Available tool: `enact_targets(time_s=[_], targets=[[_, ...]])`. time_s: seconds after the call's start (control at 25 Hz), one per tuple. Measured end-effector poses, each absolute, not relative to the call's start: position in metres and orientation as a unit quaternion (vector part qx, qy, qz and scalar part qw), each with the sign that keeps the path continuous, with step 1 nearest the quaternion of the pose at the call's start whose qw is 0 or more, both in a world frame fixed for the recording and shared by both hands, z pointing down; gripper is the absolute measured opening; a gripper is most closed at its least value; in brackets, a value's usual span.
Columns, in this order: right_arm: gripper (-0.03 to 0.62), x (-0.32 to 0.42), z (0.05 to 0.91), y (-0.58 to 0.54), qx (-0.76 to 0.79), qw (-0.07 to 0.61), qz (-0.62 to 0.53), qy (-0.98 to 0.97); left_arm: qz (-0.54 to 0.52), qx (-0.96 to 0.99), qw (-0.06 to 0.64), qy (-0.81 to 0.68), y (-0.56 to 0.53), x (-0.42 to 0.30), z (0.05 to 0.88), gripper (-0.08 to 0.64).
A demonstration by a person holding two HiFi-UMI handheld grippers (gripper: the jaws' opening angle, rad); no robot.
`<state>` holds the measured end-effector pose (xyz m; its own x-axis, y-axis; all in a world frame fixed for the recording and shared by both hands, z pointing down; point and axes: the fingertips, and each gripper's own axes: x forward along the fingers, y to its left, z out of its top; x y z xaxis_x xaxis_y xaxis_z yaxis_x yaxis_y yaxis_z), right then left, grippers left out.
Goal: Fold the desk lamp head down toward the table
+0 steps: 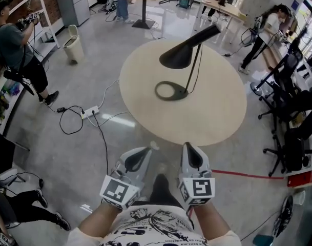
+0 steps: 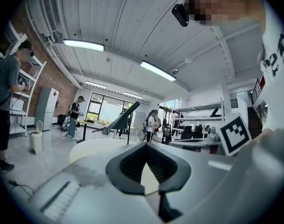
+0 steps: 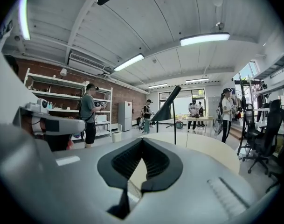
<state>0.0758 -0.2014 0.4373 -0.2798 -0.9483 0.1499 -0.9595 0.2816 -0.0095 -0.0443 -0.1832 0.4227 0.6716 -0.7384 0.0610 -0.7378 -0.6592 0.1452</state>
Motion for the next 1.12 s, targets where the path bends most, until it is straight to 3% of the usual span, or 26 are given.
enact_targets(time_s=[0.32, 1.12], targets=[[0.008, 0.033, 0.428, -0.1, 0.572, 0.042, 0.021, -0.819, -0.01, 0.914, 0.087, -0.395, -0.097, -0.062, 0.423, 0.003], [0.008, 0.088, 0.448, 0.014, 0.555, 0.074, 0.039, -0.828, -0.029, 0.907, 0.084, -0.411, 0.016, -0.006, 0.417, 0.003]])
